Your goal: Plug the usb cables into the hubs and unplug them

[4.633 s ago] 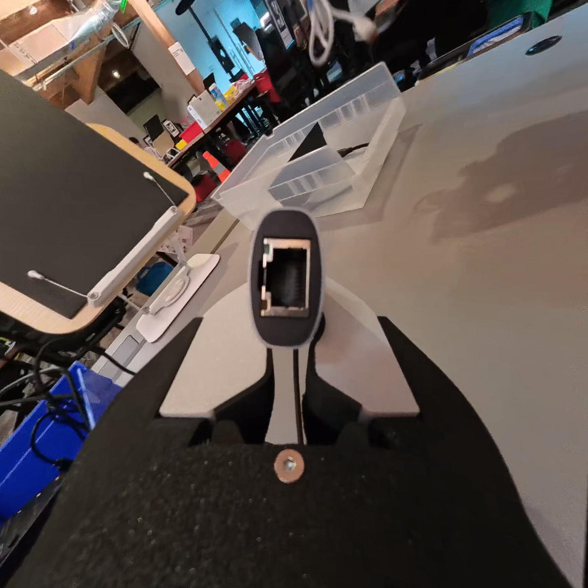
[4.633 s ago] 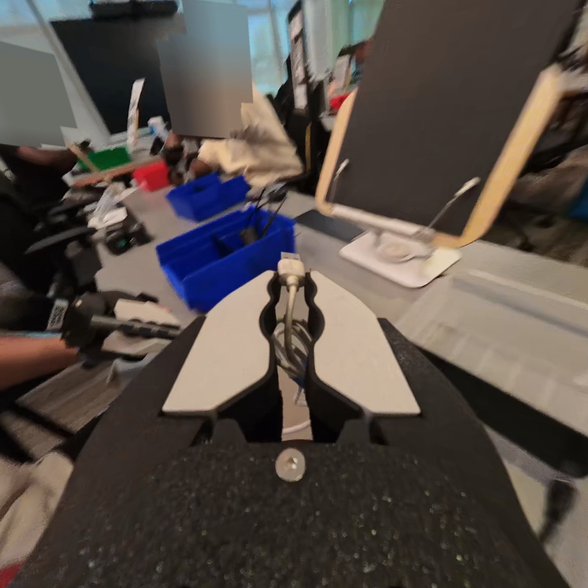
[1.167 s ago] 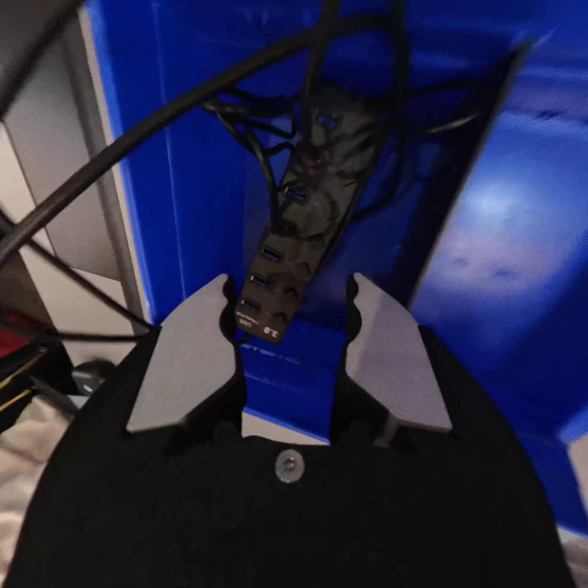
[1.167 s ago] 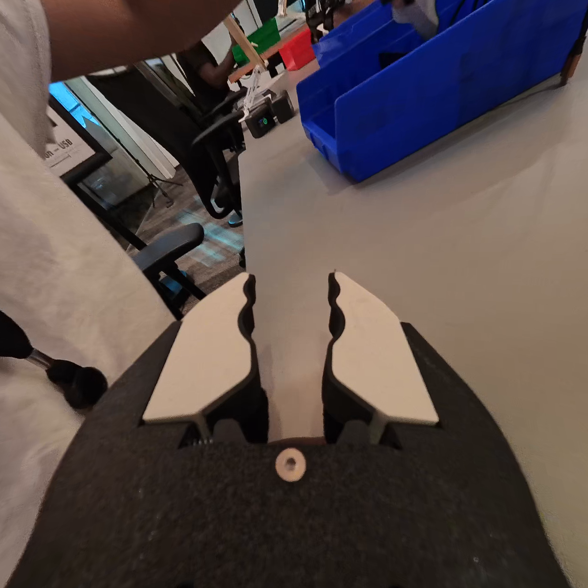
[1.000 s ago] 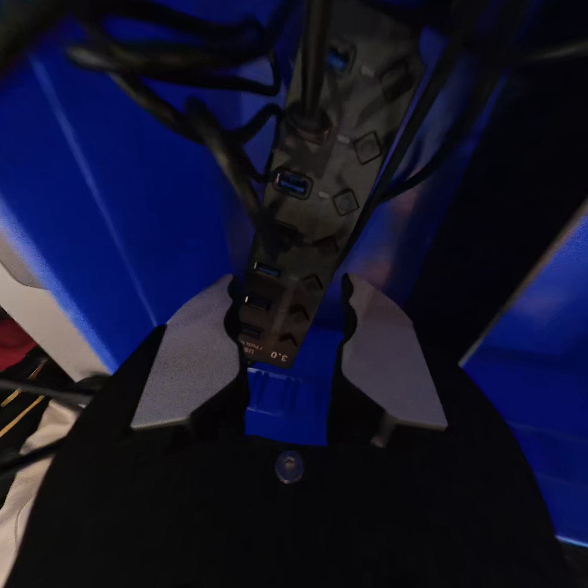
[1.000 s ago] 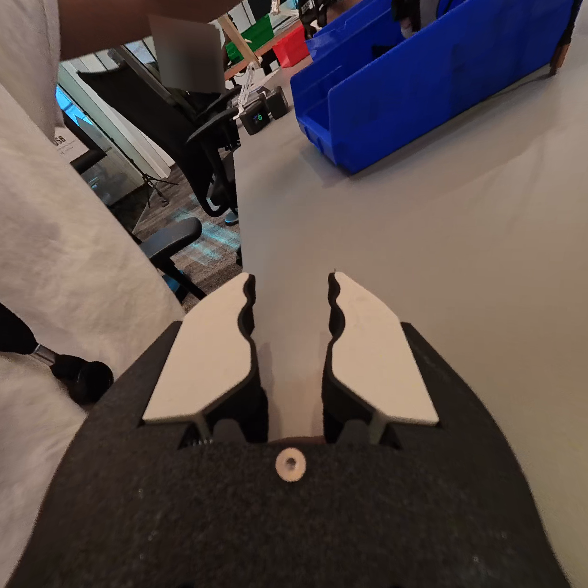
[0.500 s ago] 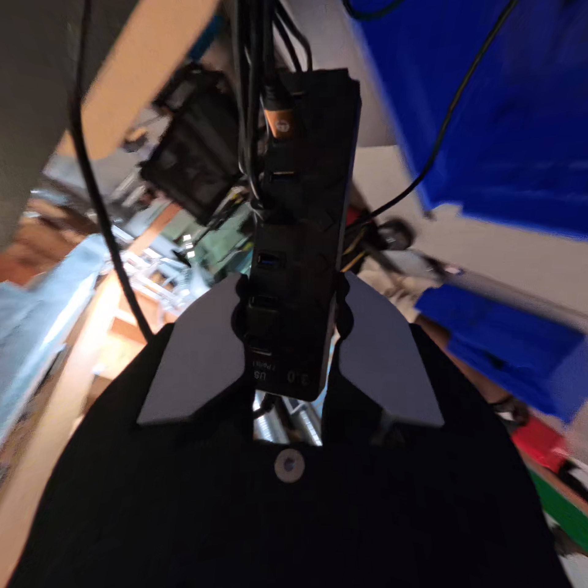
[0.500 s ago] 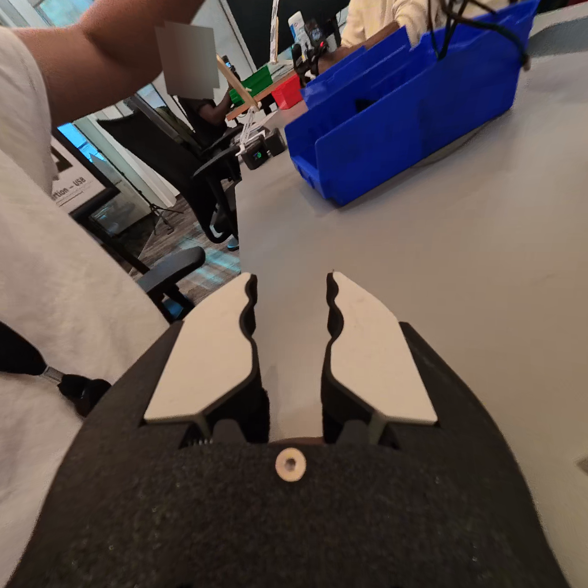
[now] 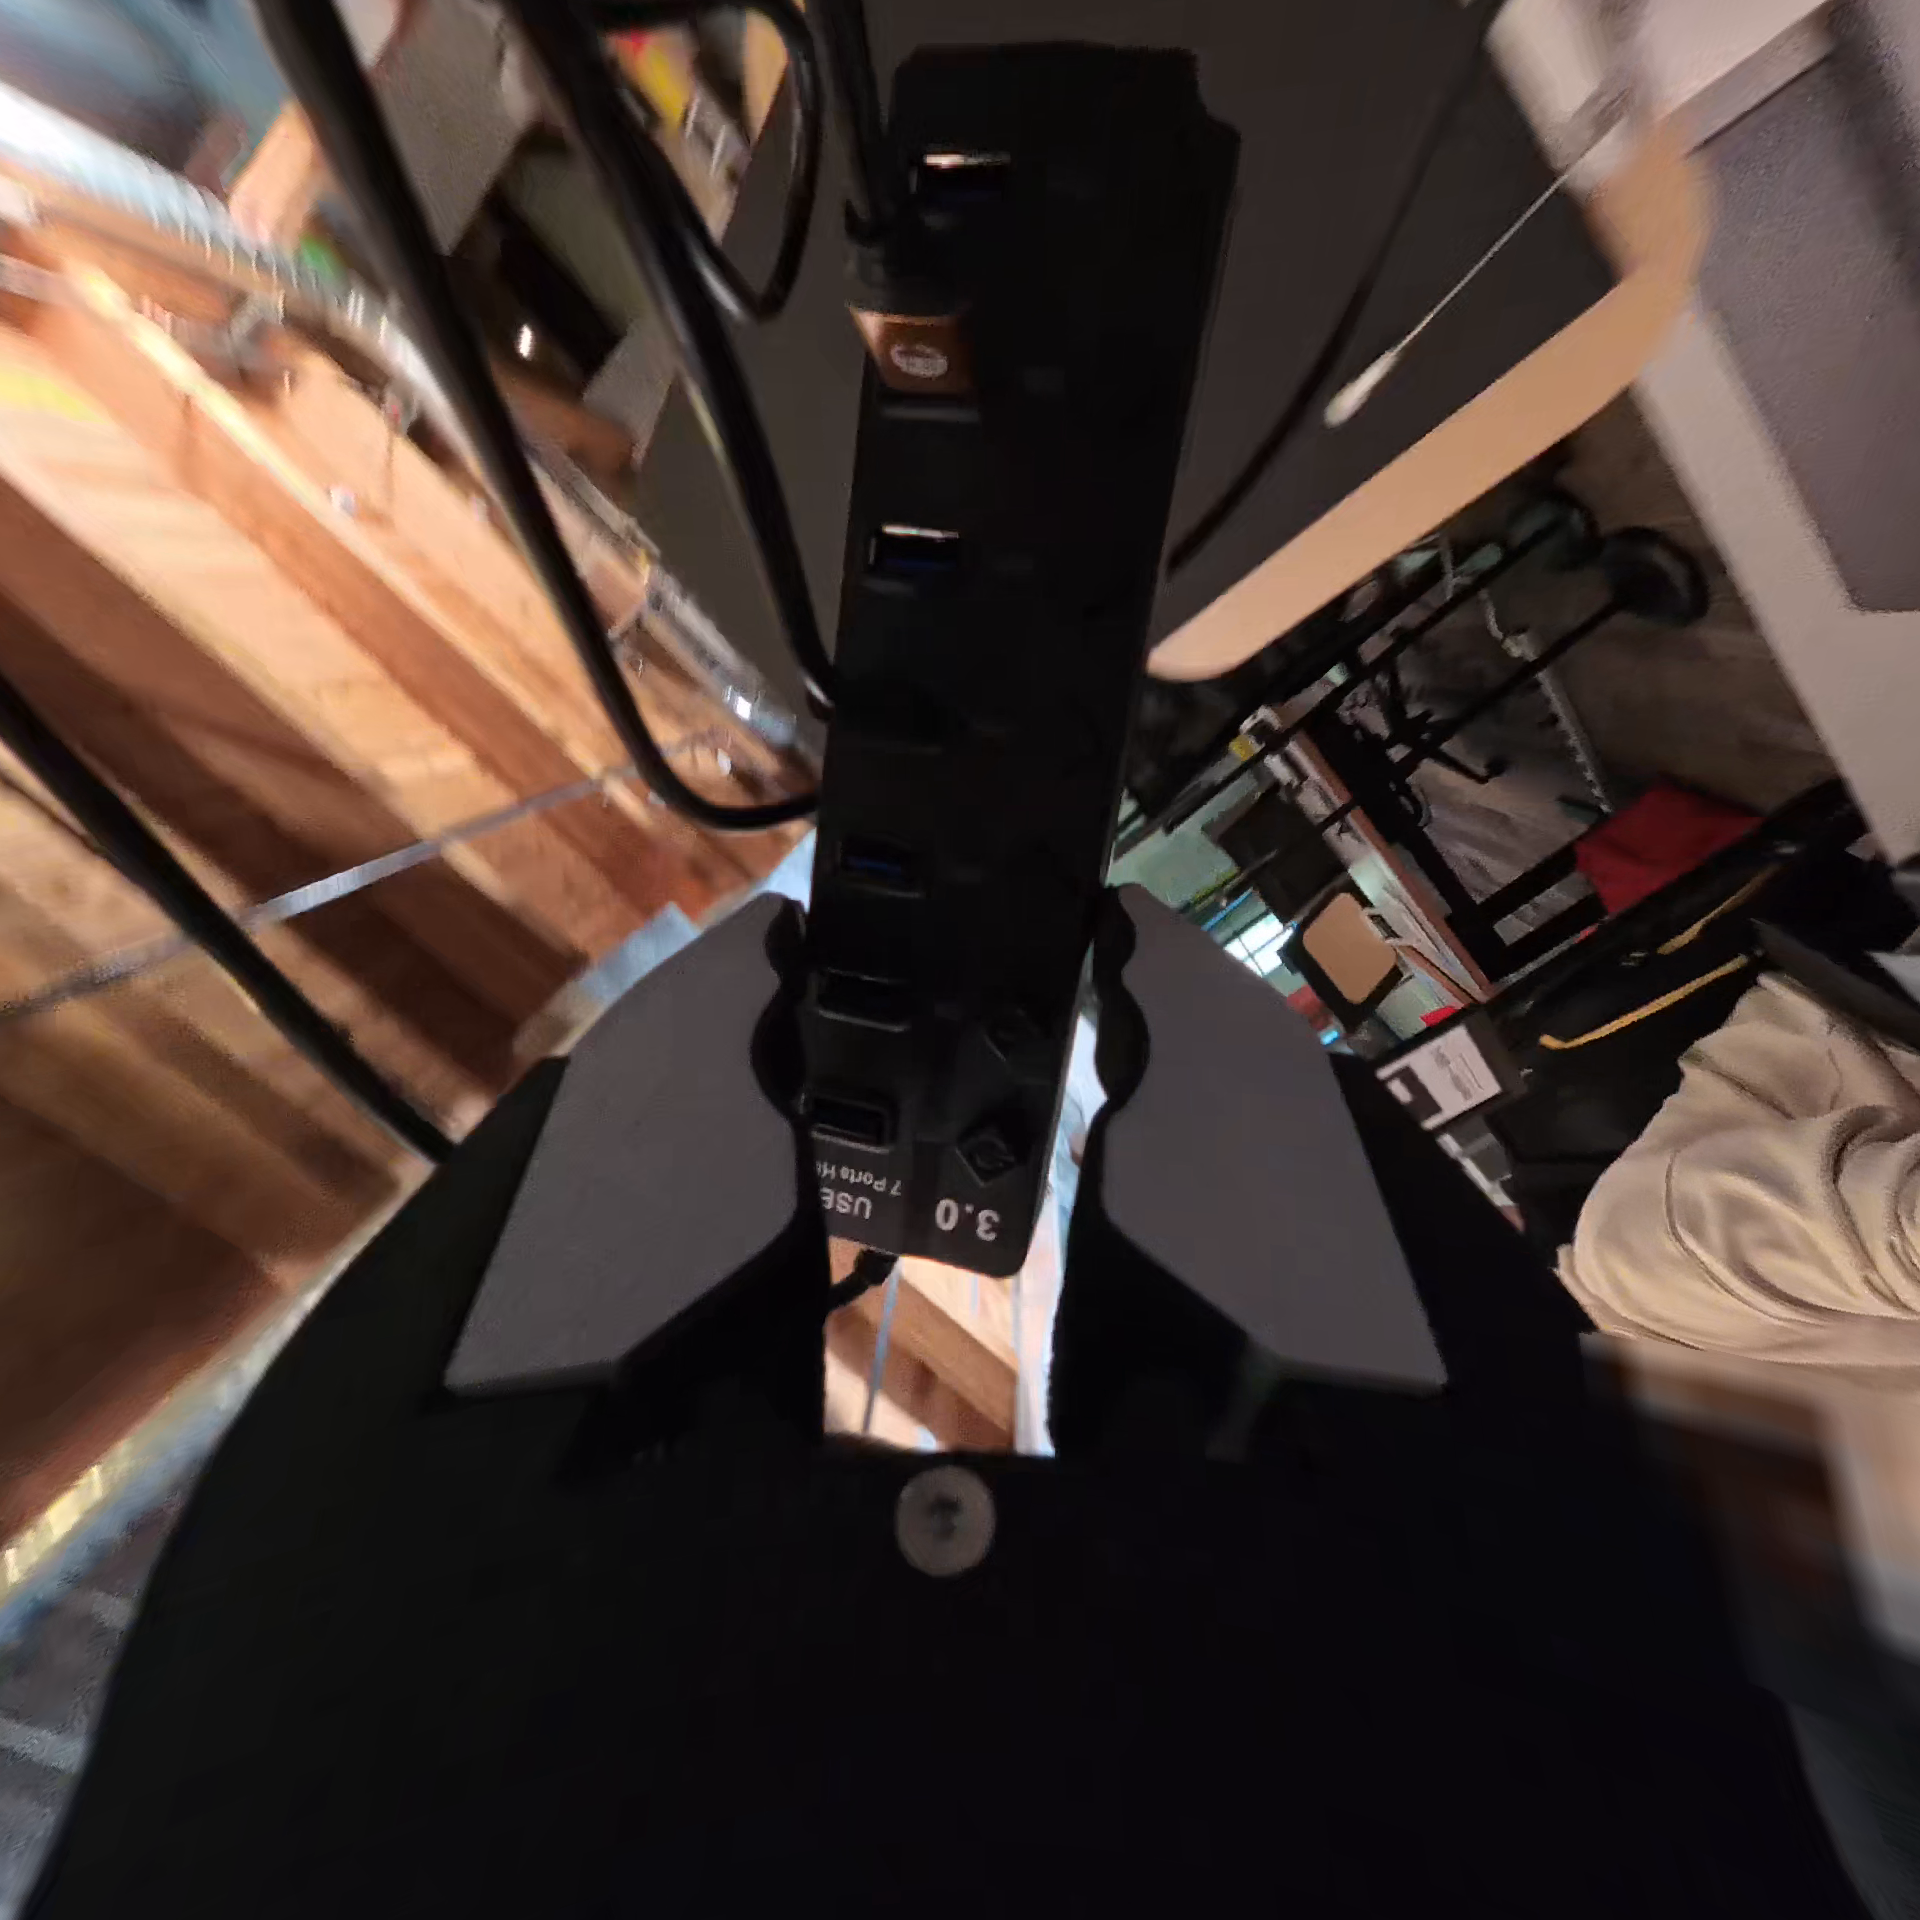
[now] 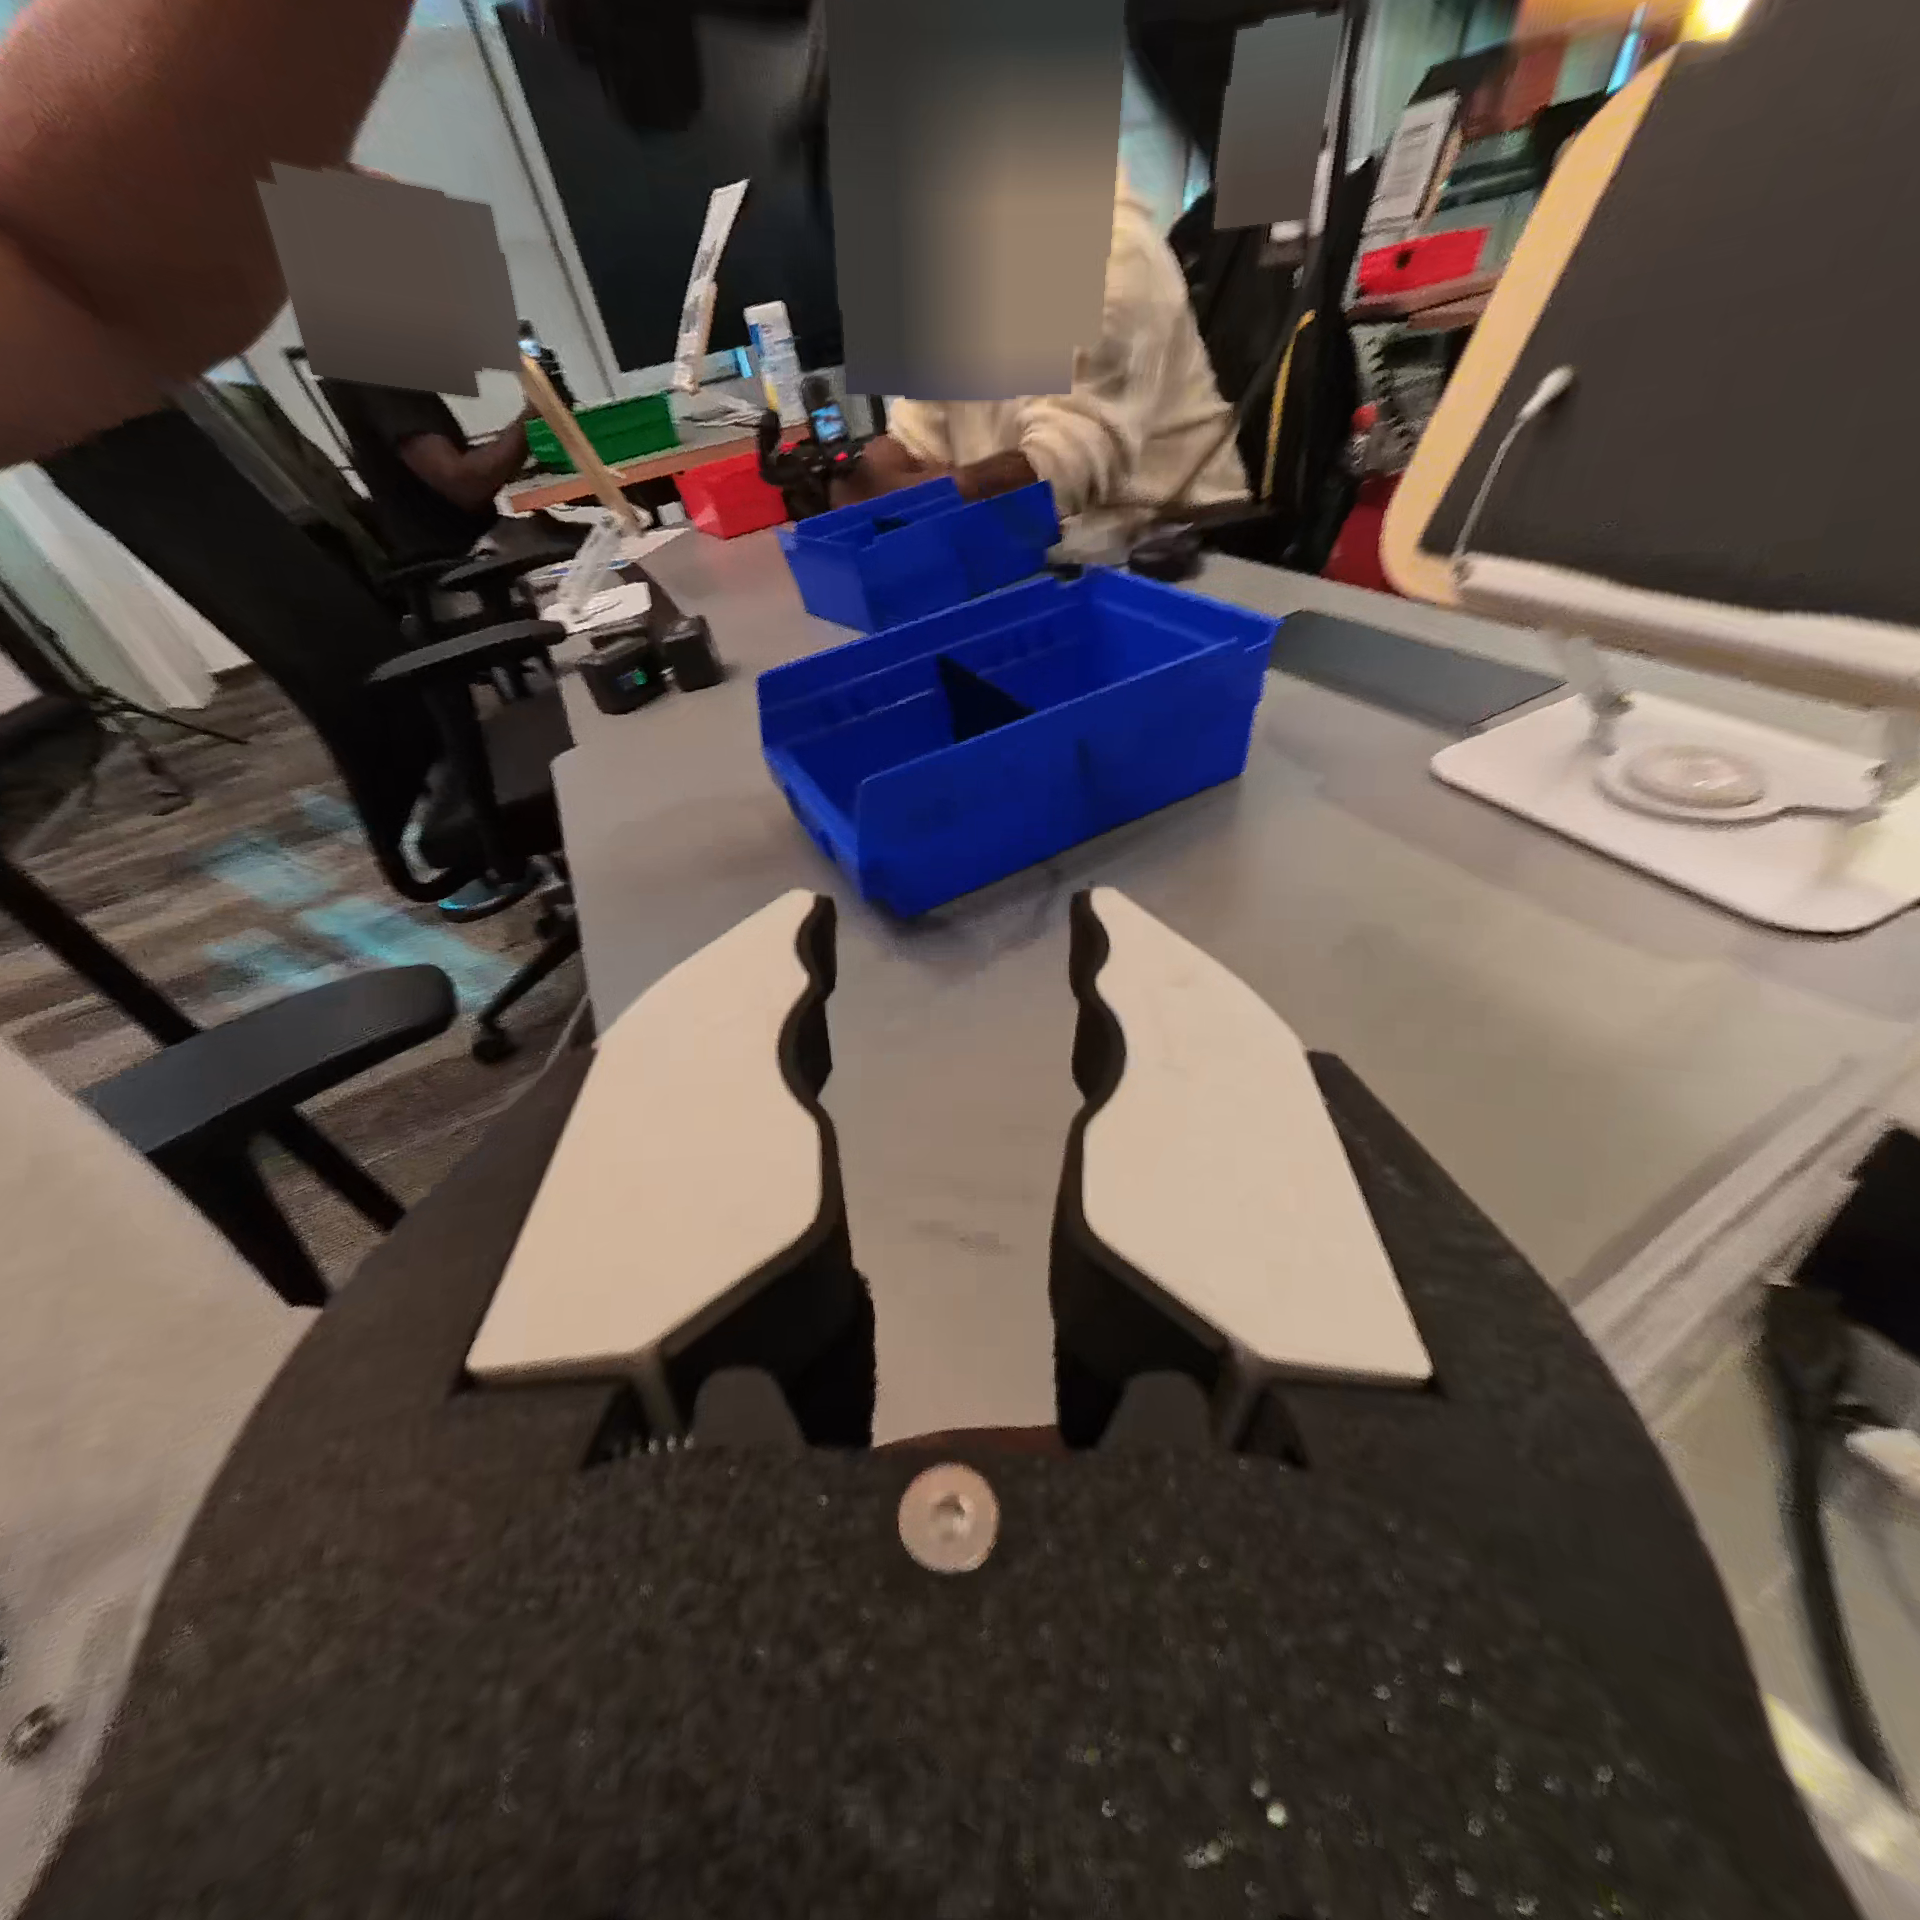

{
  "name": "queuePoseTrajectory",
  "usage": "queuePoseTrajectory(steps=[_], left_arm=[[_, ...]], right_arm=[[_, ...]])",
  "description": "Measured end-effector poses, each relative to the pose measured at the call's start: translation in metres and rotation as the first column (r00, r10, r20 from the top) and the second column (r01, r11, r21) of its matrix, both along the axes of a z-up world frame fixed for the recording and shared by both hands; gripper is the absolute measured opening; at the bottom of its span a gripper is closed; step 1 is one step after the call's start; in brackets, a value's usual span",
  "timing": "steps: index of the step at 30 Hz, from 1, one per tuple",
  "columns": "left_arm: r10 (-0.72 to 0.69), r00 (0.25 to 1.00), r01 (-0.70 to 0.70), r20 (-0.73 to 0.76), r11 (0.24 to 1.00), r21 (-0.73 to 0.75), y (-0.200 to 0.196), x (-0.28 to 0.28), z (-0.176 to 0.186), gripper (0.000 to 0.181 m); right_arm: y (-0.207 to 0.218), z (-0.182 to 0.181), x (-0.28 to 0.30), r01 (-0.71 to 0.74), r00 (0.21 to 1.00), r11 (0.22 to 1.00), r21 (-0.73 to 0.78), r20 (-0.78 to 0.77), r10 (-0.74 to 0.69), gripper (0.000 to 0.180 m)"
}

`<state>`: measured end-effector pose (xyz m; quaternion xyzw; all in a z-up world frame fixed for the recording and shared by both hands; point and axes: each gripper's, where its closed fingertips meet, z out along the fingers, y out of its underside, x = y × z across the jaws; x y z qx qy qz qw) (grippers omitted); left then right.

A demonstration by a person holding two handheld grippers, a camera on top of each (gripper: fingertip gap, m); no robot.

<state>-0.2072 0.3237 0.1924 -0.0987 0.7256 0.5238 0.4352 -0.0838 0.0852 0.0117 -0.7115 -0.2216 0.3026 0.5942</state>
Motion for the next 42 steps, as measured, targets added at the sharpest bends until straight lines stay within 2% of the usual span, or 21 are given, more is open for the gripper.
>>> queuePoseTrajectory(steps=[3, 6, 9, 13, 16, 18, 19, 20, 24, 28, 31, 33, 34, 35, 36, 37, 38, 39, 40, 42], left_arm=[[-0.056, 0.975, 0.056, -0.214, 0.998, -0.008, -0.02, 0.014, -0.069, 0.053], [-0.122, 0.931, 0.125, -0.345, 0.992, -0.013, -0.044, 0.024, -0.112, 0.053], [-0.167, 0.907, 0.169, -0.388, 0.985, -0.027, -0.065, 0.035, -0.125, 0.053], [-0.211, 0.889, 0.198, -0.406, 0.977, -0.074, -0.089, 0.045, -0.136, 0.053], [-0.241, 0.873, 0.229, -0.425, 0.97, -0.08, -0.103, 0.053, -0.142, 0.053], [-0.245, 0.87, 0.239, -0.428, 0.969, -0.07, -0.108, 0.057, -0.143, 0.053], [-0.244, 0.868, 0.24, -0.433, 0.969, -0.063, -0.108, 0.058, -0.143, 0.053], [-0.239, 0.872, 0.235, -0.428, 0.97, -0.063, -0.107, 0.057, -0.143, 0.053], [-0.277, 0.882, 0.261, -0.382, 0.961, -0.096, -0.111, 0.063, -0.146, 0.054], [-0.229, 0.943, 0.203, -0.242, 0.971, -0.129, -0.105, 0.073, -0.14, 0.06], [-0.226, 0.974, 0.216, -0.033, 0.956, -0.198, -0.108, 0.071, -0.123, 0.055], [-0.168, 0.962, 0.235, 0.216, 0.913, -0.334, -0.115, 0.059, -0.109, 0.055], [-0.085, 0.927, 0.264, 0.365, 0.838, -0.477, -0.12, 0.052, -0.11, 0.052], [0.056, 0.867, 0.329, 0.496, 0.682, -0.653, -0.127, 0.047, -0.117, 0.044], [0.241, 0.802, 0.422, 0.547, 0.419, -0.804, -0.139, 0.045, -0.131, 0.04], [0.407, 0.759, 0.509, 0.508, 0.115, -0.853, -0.152, 0.047, -0.147, 0.045], [0.525, 0.731, 0.563, 0.436, -0.103, -0.82, -0.156, 0.049, -0.161, 0.051], [0.601, 0.705, 0.603, 0.378, -0.227, -0.765, -0.154, 0.052, -0.174, 0.057], [0.641, 0.687, 0.638, 0.342, -0.306, -0.707, -0.153, 0.056, -0.186, 0.061], [0.682, 0.669, 0.678, 0.296, -0.397, -0.618, -0.154, 0.063, -0.206, 0.06]], right_arm=[[0.008, 0.019, 0.011, 0.057, 0.998, 0.998, 0.029, 0.014, -0.057, 0.043], [0.027, 0.028, 0.017, 0.077, 0.997, 0.997, 0.031, 0.027, -0.078, 0.042], [0.064, 0.008, 0.014, 0.05, 0.992, 0.999, -0.01, 0.113, -0.049, 0.05], [0.09, -0.002, -0.027, -0.131, 0.989, 0.991, -0.024, 0.061, 0.132, 0.05], [0.104, -0.016, -0.056, -0.178, 0.977, 0.984, -0.015, 0.12, 0.179, 0.061], [0.113, -0.032, -0.063, -0.171, 0.972, 0.983, -0.067, 0.151, 0.18, 0.066], [0.114, -0.035, -0.064, -0.183, 0.972, 0.98, -0.079, 0.135, 0.192, 0.067], [0.114, -0.035, -0.064, -0.197, 0.973, 0.977, -0.08, 0.108, 0.205, 0.056], [0.114, -0.034, -0.052, -0.223, 0.975, 0.968, -0.117, -0.046, 0.219, 0.031], [0.111, -0.037, -0.052, -0.28, 0.955, 0.947, -0.158, -0.149, 0.257, 0.029], [0.11, -0.037, -0.05, -0.302, 0.937, 0.934, -0.193, -0.242, 0.253, 0.028], [0.11, -0.035, -0.044, -0.313, 0.919, 0.931, -0.189, -0.308, 0.247, 0.028], [0.111, -0.034, -0.04, -0.315, 0.91, 0.931, -0.183, -0.338, 0.241, 0.028], [0.111, -0.033, -0.038, -0.319, 0.903, 0.932, -0.173, -0.354, 0.244, 0.027], [0.109, -0.032, -0.038, -0.339, 0.893, 0.928, -0.157, -0.364, 0.265, 0.027], [0.105, -0.031, -0.04, -0.374, 0.878, 0.916, -0.144, -0.372, 0.3, 0.027], [0.101, -0.03, -0.044, -0.407, 0.863, 0.905, -0.127, -0.378, 0.335, 0.028], [0.097, -0.027, -0.049, -0.434, 0.847, 0.895, -0.101, -0.385, 0.367, 0.028], [0.094, -0.026, -0.055, -0.459, 0.833, 0.884, -0.09, -0.39, 0.393, 0.028], [0.09, -0.027, -0.065, -0.487, 0.823, 0.869, -0.091, -0.382, 0.421, 0.027]])
